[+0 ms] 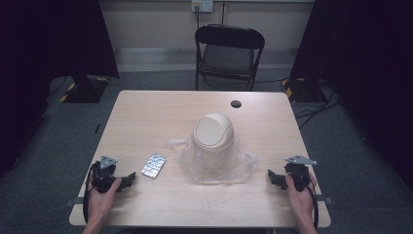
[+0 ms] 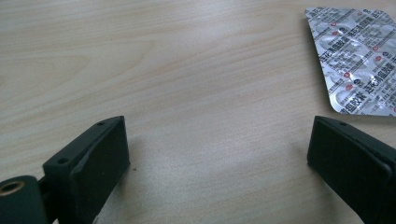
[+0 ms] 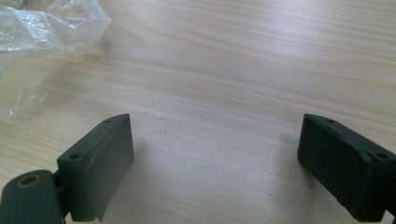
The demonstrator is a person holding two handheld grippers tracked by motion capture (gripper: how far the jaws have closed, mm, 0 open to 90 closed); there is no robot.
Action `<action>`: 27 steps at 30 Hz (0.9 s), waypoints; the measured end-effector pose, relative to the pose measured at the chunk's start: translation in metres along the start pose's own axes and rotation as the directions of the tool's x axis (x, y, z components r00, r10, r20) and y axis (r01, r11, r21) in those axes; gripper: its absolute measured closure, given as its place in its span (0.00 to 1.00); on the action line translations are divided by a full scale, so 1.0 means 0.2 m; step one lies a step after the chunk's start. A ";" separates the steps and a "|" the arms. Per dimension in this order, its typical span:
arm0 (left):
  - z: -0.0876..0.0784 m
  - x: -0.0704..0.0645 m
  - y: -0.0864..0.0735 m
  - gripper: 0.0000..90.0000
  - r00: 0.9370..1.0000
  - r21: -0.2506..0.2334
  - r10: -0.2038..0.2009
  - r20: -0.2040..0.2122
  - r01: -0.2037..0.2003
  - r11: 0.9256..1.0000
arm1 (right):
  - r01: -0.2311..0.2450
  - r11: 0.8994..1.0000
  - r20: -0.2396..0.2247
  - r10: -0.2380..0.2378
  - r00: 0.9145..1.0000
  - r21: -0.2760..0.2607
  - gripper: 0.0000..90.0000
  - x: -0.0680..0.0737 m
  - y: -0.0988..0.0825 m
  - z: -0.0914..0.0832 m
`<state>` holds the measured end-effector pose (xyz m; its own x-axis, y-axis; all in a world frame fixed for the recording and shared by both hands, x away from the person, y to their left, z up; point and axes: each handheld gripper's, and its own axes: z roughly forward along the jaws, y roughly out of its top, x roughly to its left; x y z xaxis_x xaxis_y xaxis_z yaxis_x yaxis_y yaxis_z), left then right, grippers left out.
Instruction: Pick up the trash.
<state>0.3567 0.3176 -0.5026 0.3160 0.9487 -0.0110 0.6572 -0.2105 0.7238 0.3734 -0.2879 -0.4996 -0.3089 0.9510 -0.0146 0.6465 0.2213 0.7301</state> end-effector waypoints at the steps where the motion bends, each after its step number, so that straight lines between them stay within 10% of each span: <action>1: 0.00 0.00 0.00 0.06 1.000 -0.001 0.003 0.002 -0.003 1.000 | 0.000 1.000 0.000 0.000 1.000 0.000 0.11 0.00 0.00 0.00; 10: -0.03 0.01 -0.01 0.18 1.000 -0.006 -0.020 0.003 0.020 1.000 | 0.000 1.000 0.000 0.000 1.000 0.000 0.11 0.00 0.00 0.00; 27: -0.13 -0.09 0.07 0.21 0.969 -0.078 -0.016 0.245 0.036 0.996 | 0.000 1.000 0.000 0.000 1.000 0.000 0.11 0.00 0.00 0.00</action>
<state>0.3422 0.3040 -0.4751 0.4639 0.8650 -0.1911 0.6130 -0.1577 0.7742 0.3734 -0.2879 -0.4996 -0.3091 0.9509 -0.0146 0.6466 0.2214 0.7300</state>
